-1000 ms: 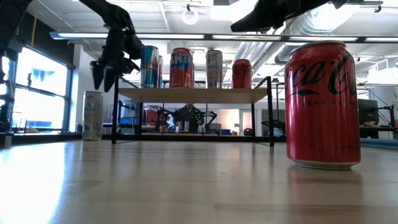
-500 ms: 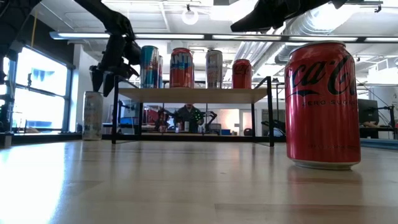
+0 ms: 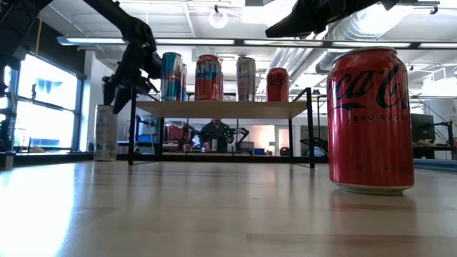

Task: Place canned beverage on shelf
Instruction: Put the white and yellow soda can on the shelf aligned with the other white and yellow soda can

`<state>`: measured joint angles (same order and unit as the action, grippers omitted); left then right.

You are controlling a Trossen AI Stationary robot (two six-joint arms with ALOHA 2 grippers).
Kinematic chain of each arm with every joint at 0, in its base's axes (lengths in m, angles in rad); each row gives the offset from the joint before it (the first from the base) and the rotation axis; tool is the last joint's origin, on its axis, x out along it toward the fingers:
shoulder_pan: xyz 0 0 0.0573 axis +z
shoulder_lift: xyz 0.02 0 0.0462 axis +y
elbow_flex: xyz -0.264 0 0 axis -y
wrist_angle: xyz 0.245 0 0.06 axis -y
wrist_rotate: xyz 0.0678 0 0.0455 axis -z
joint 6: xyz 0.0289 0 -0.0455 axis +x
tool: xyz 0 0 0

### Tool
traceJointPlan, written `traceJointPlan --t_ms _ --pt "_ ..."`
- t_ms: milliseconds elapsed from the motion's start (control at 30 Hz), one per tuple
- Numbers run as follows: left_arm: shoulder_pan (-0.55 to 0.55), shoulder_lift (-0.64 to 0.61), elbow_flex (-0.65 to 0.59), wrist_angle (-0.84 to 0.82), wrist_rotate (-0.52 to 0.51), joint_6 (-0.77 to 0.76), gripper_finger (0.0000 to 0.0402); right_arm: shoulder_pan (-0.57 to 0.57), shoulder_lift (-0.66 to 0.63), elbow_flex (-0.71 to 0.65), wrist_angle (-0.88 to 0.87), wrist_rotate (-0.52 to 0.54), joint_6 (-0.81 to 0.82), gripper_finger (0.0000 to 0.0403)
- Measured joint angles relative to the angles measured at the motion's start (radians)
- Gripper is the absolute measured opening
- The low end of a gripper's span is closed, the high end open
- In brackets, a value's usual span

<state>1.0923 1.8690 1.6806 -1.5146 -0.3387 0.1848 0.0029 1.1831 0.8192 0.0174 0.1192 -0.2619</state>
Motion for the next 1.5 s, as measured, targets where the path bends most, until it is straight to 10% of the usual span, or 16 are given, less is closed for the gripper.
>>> traceJointPlan --t_ms 600,800,1167,1500 --pt "-0.014 0.000 -0.021 0.013 -0.040 0.011 0.0364 0.000 0.000 0.000 -0.010 0.000 0.000 0.0000" --pt "-0.033 0.000 -0.021 0.031 0.106 0.026 0.0306 0.000 0.000 0.000 -0.014 0.000 0.000 0.0000" --pt "-0.018 0.000 -0.021 0.018 0.080 0.019 0.0164 0.000 0.000 0.000 -0.014 0.000 0.000 0.0000" --pt "-0.029 -0.008 -0.021 0.019 0.067 0.020 0.0126 0.000 0.000 0.000 -0.015 0.000 0.000 0.0000"
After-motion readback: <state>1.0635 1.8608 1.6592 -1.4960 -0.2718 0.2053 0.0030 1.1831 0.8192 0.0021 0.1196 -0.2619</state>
